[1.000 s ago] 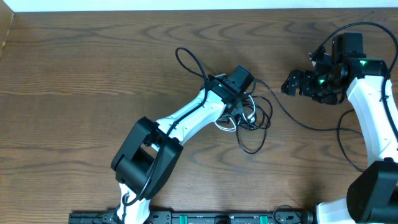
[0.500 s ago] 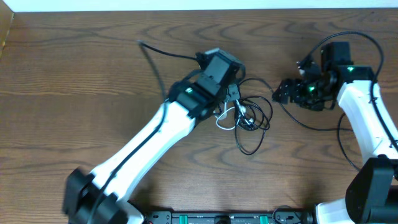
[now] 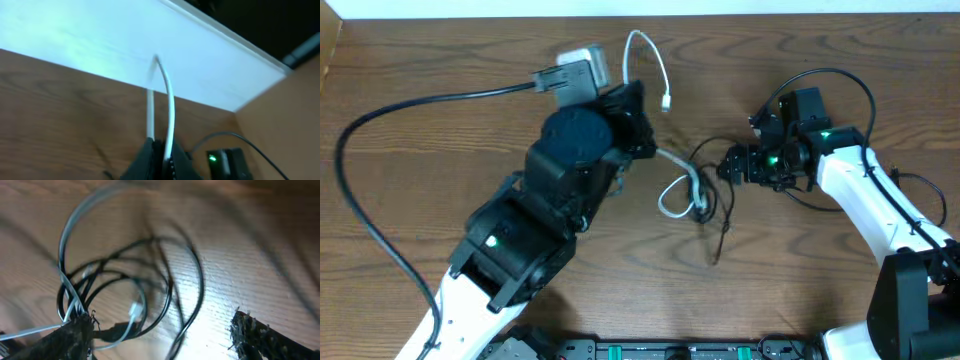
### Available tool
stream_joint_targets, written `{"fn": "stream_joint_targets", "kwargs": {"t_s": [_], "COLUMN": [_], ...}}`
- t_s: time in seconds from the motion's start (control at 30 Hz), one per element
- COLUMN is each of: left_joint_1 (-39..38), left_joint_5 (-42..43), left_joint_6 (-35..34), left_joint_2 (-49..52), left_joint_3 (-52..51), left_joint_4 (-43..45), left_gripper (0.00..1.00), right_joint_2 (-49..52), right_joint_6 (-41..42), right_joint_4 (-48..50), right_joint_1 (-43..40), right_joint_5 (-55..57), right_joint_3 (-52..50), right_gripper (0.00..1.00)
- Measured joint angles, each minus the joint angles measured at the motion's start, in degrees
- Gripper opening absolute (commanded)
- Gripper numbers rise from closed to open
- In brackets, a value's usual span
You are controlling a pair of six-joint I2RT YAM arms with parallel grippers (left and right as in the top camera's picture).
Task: Untangle cables
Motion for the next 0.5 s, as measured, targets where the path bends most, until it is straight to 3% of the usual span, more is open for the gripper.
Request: {"fn": "stream_joint_targets", "kwargs": {"t_s": [0.2,0.5], "left_joint_1": [0.0,0.0], "left_joint_5": [-7.8,-9.4], "left_joint_6": [1.6,2.2], "left_joint_2": [2.2,14.4], "left_joint_3": [0.1,0.0], "left_joint_4": [-12.8,-21.0], "left_gripper": [0.07,0.08], "right_joint_2": [0.0,0.0], "right_joint_6": [0.6,1.0], "right_joint_4": [0.9,0.9], "right_joint_1": [0.1,0.7], "right_joint_5": [0.0,-1.1], "right_joint_3": [0.0,0.0], "right_gripper": [0.85,0.78]}}
